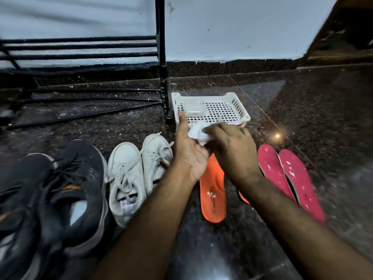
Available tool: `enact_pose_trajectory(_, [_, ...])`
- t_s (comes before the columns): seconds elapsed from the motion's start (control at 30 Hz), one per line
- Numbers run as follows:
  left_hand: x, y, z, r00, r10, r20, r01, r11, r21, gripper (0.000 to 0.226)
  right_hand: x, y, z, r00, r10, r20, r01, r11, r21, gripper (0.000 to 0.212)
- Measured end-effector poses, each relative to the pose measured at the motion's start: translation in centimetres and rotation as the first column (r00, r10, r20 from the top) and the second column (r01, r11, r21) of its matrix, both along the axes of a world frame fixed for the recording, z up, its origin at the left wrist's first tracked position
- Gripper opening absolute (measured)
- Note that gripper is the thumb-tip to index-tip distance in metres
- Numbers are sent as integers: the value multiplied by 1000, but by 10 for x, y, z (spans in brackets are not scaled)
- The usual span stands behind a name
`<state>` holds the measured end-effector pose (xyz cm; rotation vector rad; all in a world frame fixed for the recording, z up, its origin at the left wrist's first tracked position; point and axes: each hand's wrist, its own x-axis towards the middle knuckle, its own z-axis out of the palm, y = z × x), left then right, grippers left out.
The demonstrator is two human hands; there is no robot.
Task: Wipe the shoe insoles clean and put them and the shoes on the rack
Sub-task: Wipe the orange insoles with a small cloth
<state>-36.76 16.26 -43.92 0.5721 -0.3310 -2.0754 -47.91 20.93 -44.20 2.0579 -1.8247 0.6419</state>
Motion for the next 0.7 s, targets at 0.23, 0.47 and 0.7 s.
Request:
enact_pose_trajectory(0.23, [1,81,9,986,-53,160,41,996,77,28,-12,102,8,914,166,370,-181,983,6,35])
enact_pose_trajectory(0.47, [28,127,8,930,-67,362,87,995,-41,35,-18,130,9,667,-16,745,-42,997,59,25])
enact_pose_trajectory(0.7, [29,147,-19,941,66,333,-61,998,-25,39,0,121,-2,737,-49,675,-182,946,267,33])
